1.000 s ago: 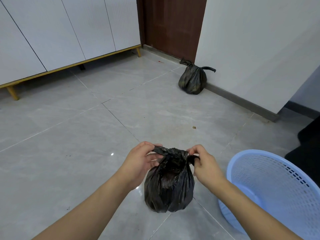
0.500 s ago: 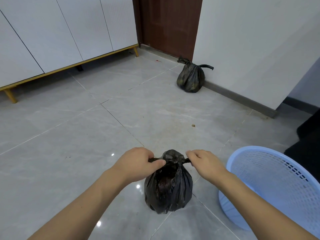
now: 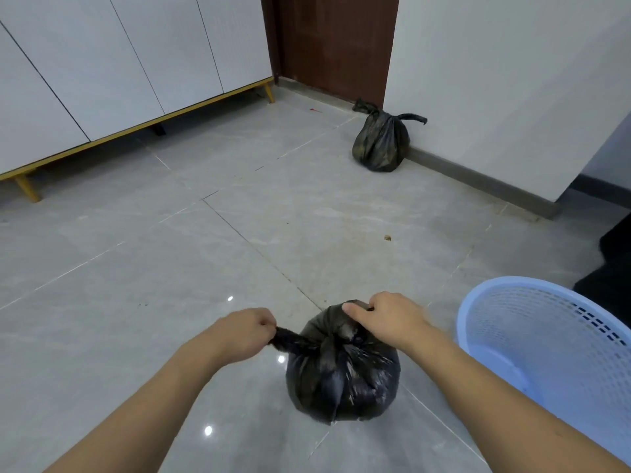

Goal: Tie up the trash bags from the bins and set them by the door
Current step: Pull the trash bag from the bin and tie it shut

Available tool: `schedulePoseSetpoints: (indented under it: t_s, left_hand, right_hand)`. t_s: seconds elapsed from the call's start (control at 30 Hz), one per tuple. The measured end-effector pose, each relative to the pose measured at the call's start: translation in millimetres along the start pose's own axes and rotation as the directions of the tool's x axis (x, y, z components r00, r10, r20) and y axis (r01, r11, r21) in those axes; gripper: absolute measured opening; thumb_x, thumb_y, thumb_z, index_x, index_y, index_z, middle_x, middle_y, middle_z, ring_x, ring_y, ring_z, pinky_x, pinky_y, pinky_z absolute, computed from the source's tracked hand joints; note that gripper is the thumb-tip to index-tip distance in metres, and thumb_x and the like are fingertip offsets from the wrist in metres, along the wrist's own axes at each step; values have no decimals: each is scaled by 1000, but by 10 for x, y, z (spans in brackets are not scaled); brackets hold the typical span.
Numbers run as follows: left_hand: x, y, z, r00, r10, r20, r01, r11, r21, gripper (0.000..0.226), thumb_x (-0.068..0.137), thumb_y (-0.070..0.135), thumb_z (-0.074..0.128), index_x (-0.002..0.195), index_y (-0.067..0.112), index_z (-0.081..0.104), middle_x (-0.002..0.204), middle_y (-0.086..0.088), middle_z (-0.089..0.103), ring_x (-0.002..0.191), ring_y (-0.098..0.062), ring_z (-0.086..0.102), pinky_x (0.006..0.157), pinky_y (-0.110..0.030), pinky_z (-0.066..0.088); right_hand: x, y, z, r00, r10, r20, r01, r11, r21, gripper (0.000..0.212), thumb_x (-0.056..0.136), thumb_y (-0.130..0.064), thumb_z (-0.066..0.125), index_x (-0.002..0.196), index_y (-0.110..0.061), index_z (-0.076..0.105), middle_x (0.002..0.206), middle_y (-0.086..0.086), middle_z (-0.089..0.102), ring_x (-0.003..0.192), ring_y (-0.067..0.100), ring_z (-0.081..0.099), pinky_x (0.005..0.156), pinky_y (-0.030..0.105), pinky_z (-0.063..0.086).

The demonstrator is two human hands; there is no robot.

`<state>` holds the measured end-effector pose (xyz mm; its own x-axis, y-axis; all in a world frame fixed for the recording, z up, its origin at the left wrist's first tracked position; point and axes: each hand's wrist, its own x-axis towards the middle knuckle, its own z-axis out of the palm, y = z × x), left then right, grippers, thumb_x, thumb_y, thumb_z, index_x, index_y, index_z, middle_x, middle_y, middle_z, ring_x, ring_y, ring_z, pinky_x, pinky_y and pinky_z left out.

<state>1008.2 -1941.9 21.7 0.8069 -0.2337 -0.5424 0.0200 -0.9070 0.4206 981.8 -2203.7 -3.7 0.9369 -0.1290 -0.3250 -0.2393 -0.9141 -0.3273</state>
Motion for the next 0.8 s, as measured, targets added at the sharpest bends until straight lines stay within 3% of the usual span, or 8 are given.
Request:
schedulePoseSetpoints:
  t_s: [0.07,0.2,0.3,0.37,0.47,0.53,0.67,0.8]
  left_hand:
    - [27,76,95,994,72,-85,-62,991,116,57,88,38,45,143,33,34,124,0,60,117,-21,52,107,-34,33]
    - [72,232,425,973,231,3,-221,928,301,66,88,36,44,149,29,22,134,-3,56,133,-22,38,118,-43,1]
    - [128,277,534,961,276,3,-265,918,295,33,89,19,41,120,21,52,110,-5,67,105,-28,58,94,-37,39]
    - [140,320,512,966,258,-15,-250,948,195,18,88,13,39,88,19,55,91,-5,64,85,-28,59,66,-31,44]
    - [155,392,441,968,224,-112,-218,974,64,22,90,17,37,77,12,54,74,-5,59,72,-26,57,57,-30,39]
    - [136,443,375,963,220,-153,-225,974,-18,31,88,30,40,69,9,52,64,-6,53,61,-22,51,55,-31,37]
    - [113,474,271,964,258,-61,-263,961,-85,54,85,56,49,56,12,39,52,1,31,47,-14,32,51,-29,27]
    - [119,348,233,972,235,27,-231,968,-101,50,92,56,48,59,20,37,49,9,30,45,-11,32,50,-27,28]
  right_hand:
    - [25,12,-14,999,-27,42,26,999,34,48,79,-65,47,62,-20,48,68,-3,56,66,20,53,51,29,33]
    - [19,63,8,998,-61,10,60,997,46,18,89,-31,47,81,-14,47,92,9,62,81,26,52,63,31,36]
    - [26,99,44,996,-81,-45,85,990,109,24,92,-24,48,71,-14,43,80,5,54,77,23,50,61,31,32]
    - [40,80,46,996,-13,-92,44,936,350,33,91,-25,53,64,-15,39,65,1,45,63,19,45,55,33,30]
    - [49,-4,-2,982,186,0,-90,471,878,28,88,-21,61,66,-14,45,63,4,47,59,19,48,58,32,43]
    - [81,-48,-13,972,232,32,-107,322,941,29,89,-21,60,65,-16,44,63,3,46,59,19,48,60,35,48]
    - [127,-95,59,936,159,-315,53,820,570,35,94,-29,48,64,-21,33,58,-4,45,51,14,41,47,29,30]
    - [156,-32,145,912,177,-369,-27,925,379,33,95,-22,40,65,-22,28,60,-1,46,52,12,41,43,30,21]
